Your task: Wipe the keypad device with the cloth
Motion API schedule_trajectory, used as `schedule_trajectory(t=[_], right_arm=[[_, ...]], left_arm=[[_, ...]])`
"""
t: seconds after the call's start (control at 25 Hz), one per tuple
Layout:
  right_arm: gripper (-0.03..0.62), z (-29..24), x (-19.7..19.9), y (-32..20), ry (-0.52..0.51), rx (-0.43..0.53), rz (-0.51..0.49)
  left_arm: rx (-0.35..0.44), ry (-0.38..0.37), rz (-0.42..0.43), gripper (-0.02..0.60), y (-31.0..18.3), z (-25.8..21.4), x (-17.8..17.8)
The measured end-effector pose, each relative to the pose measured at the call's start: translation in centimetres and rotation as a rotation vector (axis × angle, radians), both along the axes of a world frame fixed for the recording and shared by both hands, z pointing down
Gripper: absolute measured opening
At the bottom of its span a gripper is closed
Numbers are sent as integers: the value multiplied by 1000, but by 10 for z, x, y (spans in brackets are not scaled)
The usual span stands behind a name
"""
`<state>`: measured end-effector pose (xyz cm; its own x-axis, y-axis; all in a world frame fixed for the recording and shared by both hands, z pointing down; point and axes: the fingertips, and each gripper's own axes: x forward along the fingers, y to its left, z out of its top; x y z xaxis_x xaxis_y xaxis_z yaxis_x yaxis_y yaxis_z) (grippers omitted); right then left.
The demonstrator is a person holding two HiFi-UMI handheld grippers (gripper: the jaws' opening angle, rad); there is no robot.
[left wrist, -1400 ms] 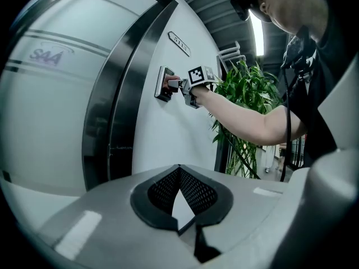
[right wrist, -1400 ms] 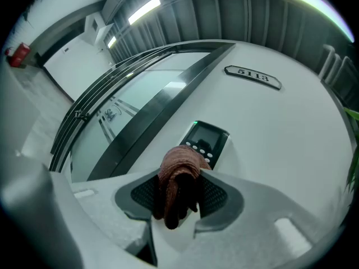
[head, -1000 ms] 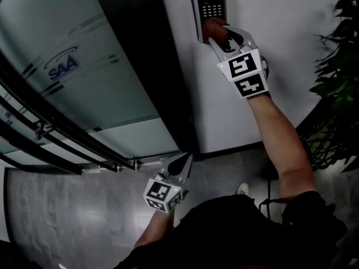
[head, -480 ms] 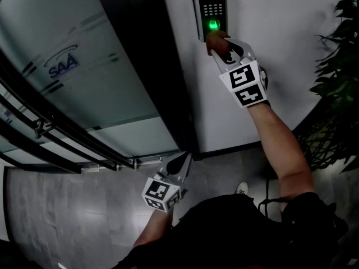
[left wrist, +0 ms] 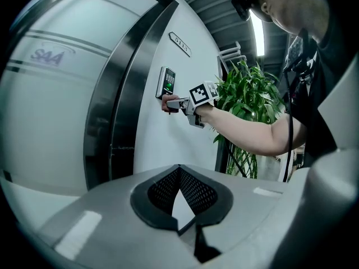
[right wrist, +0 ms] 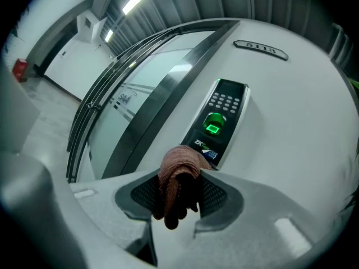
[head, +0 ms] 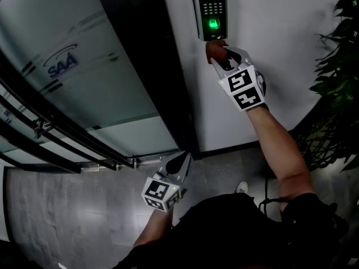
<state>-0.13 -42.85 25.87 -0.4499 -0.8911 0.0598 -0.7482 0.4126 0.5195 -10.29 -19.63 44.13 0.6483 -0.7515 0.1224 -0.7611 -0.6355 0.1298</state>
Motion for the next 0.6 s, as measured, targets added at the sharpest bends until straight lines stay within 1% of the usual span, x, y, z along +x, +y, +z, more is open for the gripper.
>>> schedule_trajectory(t=[0.16, 0.32, 0.4, 0.6], right_arm=[[146, 9, 2, -4, -1, -34, 0], [146, 3, 3, 6, -10, -19, -14], [146, -11, 2, 16, -19, 21, -26], [146, -67, -5, 38, -12, 177, -48]], left_arm=[[0, 1, -3, 15, -1, 0, -1], [-6, 0, -10, 15, 0, 2, -3], [-8, 0, -15, 15, 0, 3, -5], [1, -6, -21, 15, -3, 2, -7]])
